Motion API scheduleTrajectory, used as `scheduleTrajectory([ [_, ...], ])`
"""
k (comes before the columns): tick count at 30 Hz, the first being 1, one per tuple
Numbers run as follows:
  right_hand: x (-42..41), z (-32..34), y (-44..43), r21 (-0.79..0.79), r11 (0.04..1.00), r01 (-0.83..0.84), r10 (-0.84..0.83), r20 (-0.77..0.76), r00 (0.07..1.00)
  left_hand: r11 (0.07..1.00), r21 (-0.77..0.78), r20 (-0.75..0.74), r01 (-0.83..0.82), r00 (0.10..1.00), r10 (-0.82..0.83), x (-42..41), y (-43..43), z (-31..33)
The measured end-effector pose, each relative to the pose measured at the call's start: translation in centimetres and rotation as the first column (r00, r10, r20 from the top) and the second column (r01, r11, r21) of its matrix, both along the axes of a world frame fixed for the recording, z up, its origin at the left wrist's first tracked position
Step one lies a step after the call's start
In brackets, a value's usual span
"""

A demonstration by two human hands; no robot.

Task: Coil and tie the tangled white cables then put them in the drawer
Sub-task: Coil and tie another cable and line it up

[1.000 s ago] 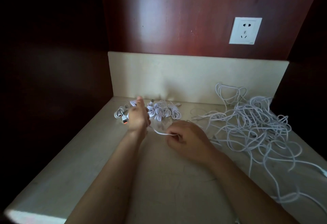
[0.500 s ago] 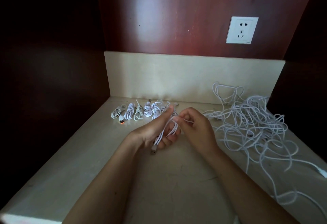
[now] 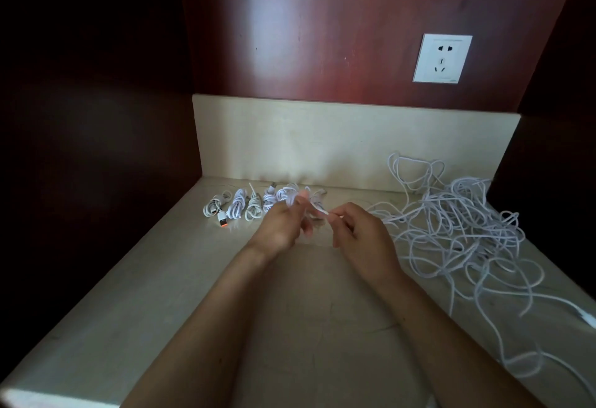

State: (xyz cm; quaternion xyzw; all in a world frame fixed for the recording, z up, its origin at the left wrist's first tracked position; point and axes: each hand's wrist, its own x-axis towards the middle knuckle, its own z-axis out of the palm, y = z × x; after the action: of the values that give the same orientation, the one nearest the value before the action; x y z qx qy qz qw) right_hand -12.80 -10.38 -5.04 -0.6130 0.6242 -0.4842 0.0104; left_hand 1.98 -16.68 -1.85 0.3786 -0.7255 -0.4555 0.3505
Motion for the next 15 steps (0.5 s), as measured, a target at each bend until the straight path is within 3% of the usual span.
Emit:
scheduleTrajectory([
  [3,0.8,0.1,0.1,0.014,1.0,0.003,-0.002,-0.103,0.995,0.995,0.073,-0.158,-0.068,0.984,0.079,-0.3,-0.1,-0.1],
  [6,1.0,-0.2,-0.1,0.03,1.0,0.004,0.0,-0.152,0.988,0.984,0.176,-0.313,-0.024,0.946,0.08,-0.6,-0.4,-0.4],
  [9,0.9,-0.6,-0.4,0.056,0.998,-0.035,0.045,-0.179,0.983,0.932,0.356,-0.504,0.07,0.854,0.128,-0.6,-1.4,-0.3],
  [12,1.1,-1.0,-0.5,0.091,0.994,-0.064,0.082,-0.211,0.974,0.885,0.452,-0.54,0.115,0.825,0.168,-0.4,-1.6,0.2],
  [15,1.0,-0.9,-0.4,0.137,0.987,-0.078,0.111,-0.248,0.962,0.814,0.529,-0.693,0.242,0.676,0.249,-0.6,-1.2,0.7],
])
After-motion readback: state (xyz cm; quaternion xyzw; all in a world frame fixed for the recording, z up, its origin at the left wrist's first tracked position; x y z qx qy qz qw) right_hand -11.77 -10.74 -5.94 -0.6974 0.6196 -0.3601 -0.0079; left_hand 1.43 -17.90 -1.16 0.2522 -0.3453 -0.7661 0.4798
